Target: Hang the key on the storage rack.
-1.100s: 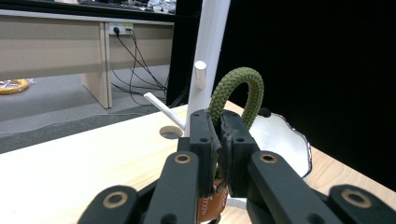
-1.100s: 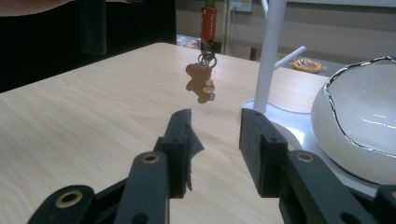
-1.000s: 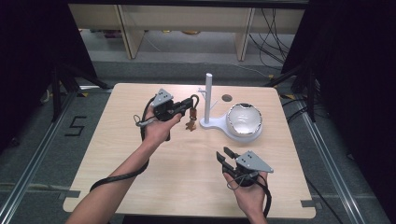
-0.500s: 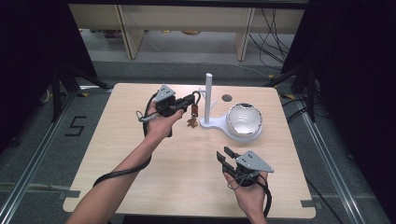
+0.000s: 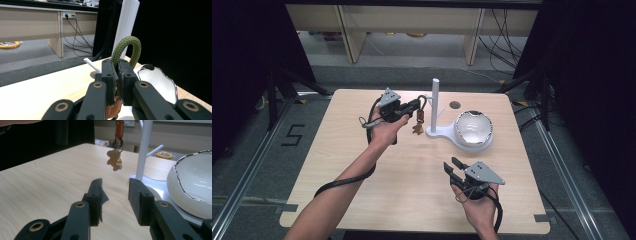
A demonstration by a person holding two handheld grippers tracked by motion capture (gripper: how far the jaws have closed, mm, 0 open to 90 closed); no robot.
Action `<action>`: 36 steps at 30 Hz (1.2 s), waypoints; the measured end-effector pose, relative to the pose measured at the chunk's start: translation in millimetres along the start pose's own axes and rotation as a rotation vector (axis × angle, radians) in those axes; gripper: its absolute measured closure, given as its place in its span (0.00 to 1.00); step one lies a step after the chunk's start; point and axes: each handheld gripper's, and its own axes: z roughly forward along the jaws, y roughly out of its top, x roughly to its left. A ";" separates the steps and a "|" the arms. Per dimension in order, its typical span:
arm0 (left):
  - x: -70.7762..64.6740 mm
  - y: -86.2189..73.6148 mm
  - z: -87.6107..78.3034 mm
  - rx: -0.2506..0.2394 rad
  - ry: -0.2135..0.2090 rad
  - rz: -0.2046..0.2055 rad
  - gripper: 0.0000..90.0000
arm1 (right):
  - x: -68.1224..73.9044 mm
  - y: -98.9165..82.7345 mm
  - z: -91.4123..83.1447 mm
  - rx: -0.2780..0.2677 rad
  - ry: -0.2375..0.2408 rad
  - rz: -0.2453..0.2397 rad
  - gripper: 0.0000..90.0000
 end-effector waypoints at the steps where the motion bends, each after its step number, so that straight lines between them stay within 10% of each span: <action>1: 0.2 0.6 0.3 0.001 0.000 0.003 0.93 | -0.1 0.1 -0.6 0.005 -0.003 -0.002 0.71; 36: 1.8 -3.1 19.7 0.033 0.025 -0.032 0.93 | -0.9 -0.3 -1.3 0.001 -0.012 0.011 0.71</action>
